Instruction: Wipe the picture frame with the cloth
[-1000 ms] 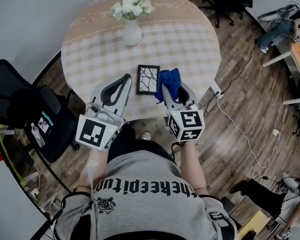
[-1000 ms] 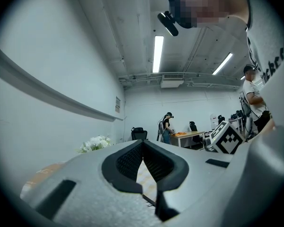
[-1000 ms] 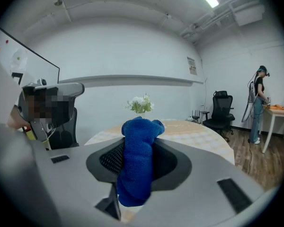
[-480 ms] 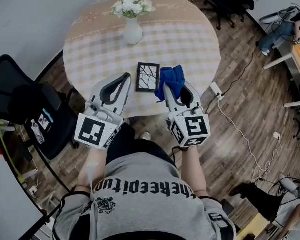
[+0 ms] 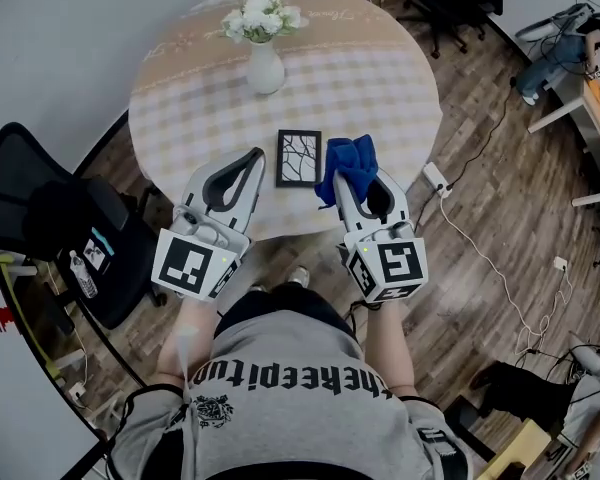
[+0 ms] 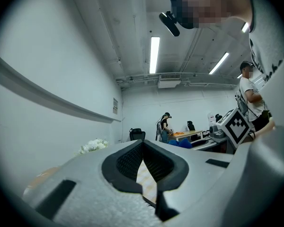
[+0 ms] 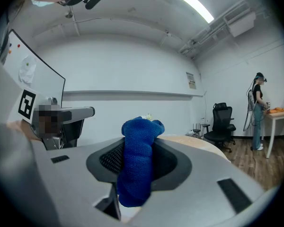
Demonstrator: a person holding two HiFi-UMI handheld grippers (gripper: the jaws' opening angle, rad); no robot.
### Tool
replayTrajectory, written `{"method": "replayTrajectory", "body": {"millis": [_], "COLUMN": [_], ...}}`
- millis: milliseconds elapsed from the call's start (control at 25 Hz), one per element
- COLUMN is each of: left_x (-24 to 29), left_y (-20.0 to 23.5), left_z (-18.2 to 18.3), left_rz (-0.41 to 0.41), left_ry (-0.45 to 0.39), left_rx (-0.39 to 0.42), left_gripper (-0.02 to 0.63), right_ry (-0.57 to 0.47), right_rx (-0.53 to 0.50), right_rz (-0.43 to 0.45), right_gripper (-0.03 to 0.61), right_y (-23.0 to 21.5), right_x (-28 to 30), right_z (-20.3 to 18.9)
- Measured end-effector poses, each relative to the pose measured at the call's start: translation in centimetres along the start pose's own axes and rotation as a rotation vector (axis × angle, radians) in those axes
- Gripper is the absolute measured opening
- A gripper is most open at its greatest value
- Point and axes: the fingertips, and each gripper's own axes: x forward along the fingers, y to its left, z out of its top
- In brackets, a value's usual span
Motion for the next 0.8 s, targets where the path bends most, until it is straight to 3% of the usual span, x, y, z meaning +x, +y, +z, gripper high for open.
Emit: {"method": "replayTrajectory", "body": {"millis": [800], "left_x": [-8.5], "left_y": [1.5], "left_z": [1.6], "left_rz": [-0.080], "left_ry": [-0.048], "left_rx": [-0.020], "left_gripper": [0.015], "right_ry": [-0.094], "right_rx": [0.014], "right_rz": [-0.124], "right_gripper": [0.143], "right_y": [7.6], "right_x": [-4.6], "right_z": [1.6]}}
